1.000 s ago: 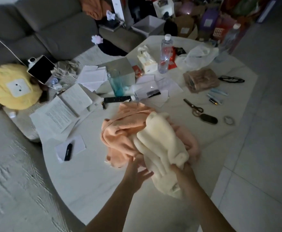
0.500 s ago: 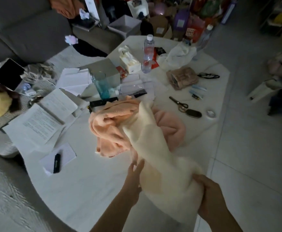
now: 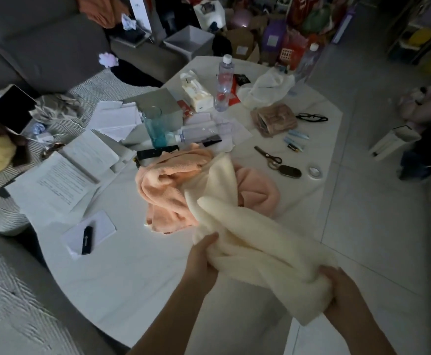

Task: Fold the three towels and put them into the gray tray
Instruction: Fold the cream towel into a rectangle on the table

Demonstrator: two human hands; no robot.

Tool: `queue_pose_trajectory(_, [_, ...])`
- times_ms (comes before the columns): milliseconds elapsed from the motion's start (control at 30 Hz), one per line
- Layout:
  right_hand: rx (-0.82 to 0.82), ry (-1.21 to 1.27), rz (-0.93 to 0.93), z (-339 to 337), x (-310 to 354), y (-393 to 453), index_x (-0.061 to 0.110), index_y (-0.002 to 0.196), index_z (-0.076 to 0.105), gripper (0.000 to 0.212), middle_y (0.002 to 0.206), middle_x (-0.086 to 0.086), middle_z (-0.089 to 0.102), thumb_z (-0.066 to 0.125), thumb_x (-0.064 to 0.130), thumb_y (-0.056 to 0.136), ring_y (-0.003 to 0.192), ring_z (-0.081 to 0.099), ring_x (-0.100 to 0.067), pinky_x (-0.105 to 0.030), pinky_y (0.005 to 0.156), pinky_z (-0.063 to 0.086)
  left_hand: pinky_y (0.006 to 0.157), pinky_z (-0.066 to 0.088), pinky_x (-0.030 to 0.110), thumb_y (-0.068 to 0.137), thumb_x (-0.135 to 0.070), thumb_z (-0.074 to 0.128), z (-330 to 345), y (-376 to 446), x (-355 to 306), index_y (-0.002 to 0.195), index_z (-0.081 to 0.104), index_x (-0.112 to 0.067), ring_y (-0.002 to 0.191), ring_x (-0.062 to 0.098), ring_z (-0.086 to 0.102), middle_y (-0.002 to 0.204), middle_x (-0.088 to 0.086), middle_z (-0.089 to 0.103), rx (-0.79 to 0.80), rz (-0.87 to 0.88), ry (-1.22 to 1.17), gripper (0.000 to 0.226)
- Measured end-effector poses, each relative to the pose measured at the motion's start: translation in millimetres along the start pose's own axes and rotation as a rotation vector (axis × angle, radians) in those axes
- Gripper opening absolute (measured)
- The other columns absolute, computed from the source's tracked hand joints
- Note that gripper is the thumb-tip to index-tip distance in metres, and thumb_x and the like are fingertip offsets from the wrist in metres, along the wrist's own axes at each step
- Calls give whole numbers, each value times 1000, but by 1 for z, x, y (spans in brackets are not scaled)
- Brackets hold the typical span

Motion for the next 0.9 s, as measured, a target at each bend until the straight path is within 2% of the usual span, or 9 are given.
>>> queue_pose_trajectory(133, [-159, -504, 162, -16, -44, 18, 5, 138, 51, 51, 130, -19, 60, 67, 9, 90, 103, 60, -34, -39, 83, 49, 83, 60, 54, 64, -10, 77, -8, -26, -22, 116, 70, 0, 100, 45, 72, 110, 24, 75, -82, 161, 216, 54])
queue_pose_trajectory(233, [-68, -625, -17, 37, -43, 25, 13, 143, 48, 57, 143, -13, 51, 69, 17, 90, 125, 53, -30, -38, 98, 46, 80, 59, 50, 65, -10, 76, -11, -53, -13, 116, 71, 1, 100, 46, 71, 110, 27, 74, -70, 169, 298, 52])
queue_pose_trajectory(333, [128, -755, -247, 97, -34, 23, 21, 139, 52, 48, 137, -3, 56, 64, 27, 93, 124, 52, -20, -33, 100, 43, 78, 60, 46, 72, -12, 71, -15, -77, -1, 117, 73, 0, 99, 44, 71, 112, 29, 72, -67, 123, 247, 46])
queue_pose_trajectory(467, [274, -712, -326, 138, -13, 24, 33, 137, 53, 48, 125, 8, 59, 57, 50, 92, 108, 56, -15, -33, 92, 45, 73, 61, 37, 93, -36, 56, -29, -101, 1, 117, 76, -12, 100, 35, 74, 116, 23, 73, -115, 105, 179, 39])
queue_pose_trajectory(600, [439, -611, -301, 167, 2, 41, 18, 135, 53, 37, 116, -5, 64, 54, 30, 100, 96, 64, -22, -41, 83, 55, 84, 58, 42, 91, -37, 64, -40, -118, -5, 125, 69, -4, 111, 44, 68, 123, 29, 68, -70, 162, 222, 47])
queue_pose_trajectory(733, [592, -890, -246, 182, -13, 29, 28, 83, 72, 13, 60, 11, 64, 69, 17, 87, 54, 57, -8, -15, 47, 42, 92, 55, 43, 84, -30, 68, -50, -123, -5, 129, 64, 2, 117, 44, 64, 129, 32, 63, -15, 154, 214, 56])
queue_pose_trajectory(800, [582, -887, -289, 182, -9, 26, 27, 80, 73, 18, 72, 12, 72, 68, 11, 85, 65, 66, -8, -16, 56, 48, 97, 53, 46, 94, -38, 59, -58, -119, -9, 129, 65, 1, 118, 43, 63, 128, 31, 64, -88, 193, 221, 52])
queue_pose_trajectory(867, [500, -766, -303, 178, 12, 17, 18, 103, 72, 22, 102, 0, 73, 70, 10, 83, 90, 70, -23, -31, 75, 55, 97, 52, 48, 94, -39, 59, -61, -114, -18, 116, 73, 1, 108, 42, 68, 119, 30, 68, -197, 220, 211, 47])
queue_pose_trajectory(900, [473, -685, -314, 173, 25, 14, 14, 109, 69, 29, 104, -4, 72, 73, 9, 80, 92, 69, -26, -36, 77, 55, 90, 53, 47, 88, -37, 62, -59, -111, -24, 105, 78, -1, 99, 39, 71, 110, 29, 71, -252, 252, 197, 43])
Point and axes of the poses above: each hand's wrist, its own y-axis towards the middle knuckle, its own z-axis out of the palm, x = y × z, the point moved 6 cm from there along y, towards the middle knuckle
